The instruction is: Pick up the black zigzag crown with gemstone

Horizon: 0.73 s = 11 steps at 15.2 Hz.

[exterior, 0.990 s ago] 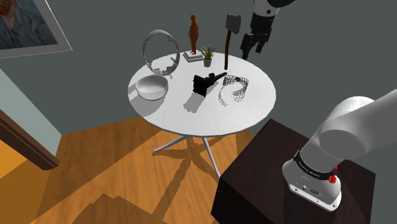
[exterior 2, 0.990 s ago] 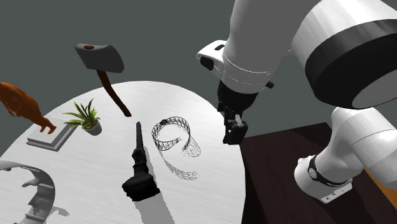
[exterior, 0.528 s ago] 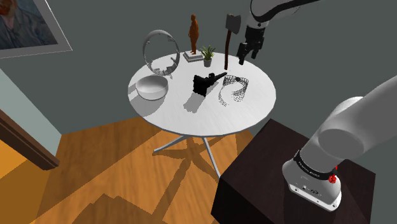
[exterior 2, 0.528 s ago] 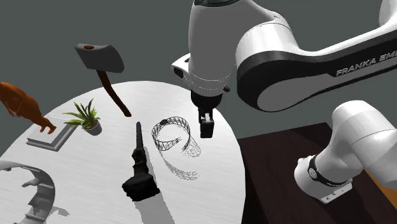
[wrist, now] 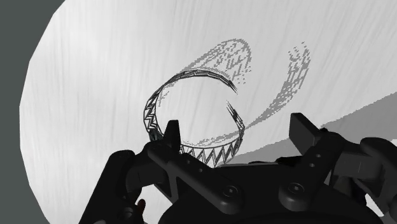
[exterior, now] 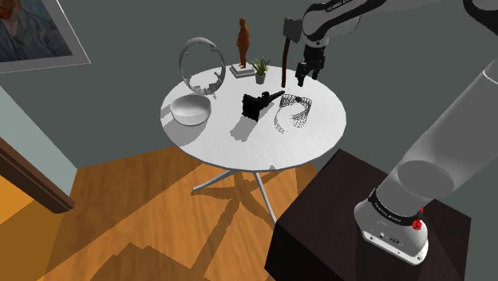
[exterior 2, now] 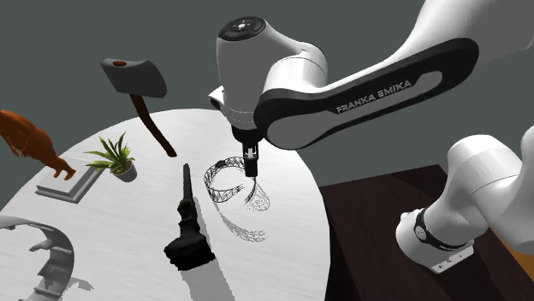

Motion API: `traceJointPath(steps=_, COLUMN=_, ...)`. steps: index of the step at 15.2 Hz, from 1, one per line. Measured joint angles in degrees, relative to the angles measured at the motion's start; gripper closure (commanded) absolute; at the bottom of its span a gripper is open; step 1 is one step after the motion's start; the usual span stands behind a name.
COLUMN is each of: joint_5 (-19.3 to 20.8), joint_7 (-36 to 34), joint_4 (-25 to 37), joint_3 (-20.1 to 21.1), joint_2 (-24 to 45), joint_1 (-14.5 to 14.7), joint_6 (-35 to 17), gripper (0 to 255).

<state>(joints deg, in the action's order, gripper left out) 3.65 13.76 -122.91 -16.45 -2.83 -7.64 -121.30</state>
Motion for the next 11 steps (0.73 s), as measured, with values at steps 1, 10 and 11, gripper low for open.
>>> traceJointPath(steps=1, joint_5=-0.74, joint_7=1.12, joint_4=1.55, joint_3=-0.49, joint_2=2.53, joint_1=-0.36, joint_6=-0.72, gripper=0)
traceJointPath(steps=10, joint_5=-7.23, joint_7=9.07, joint_4=15.85, joint_3=-1.80, joint_2=22.82, joint_1=-5.06, joint_6=-3.56, gripper=0)
traceJointPath(steps=11, joint_5=-7.78, joint_7=9.66, joint_4=17.13, joint_3=-1.74, joint_2=24.77, joint_1=-5.66, joint_6=-3.88, gripper=0)
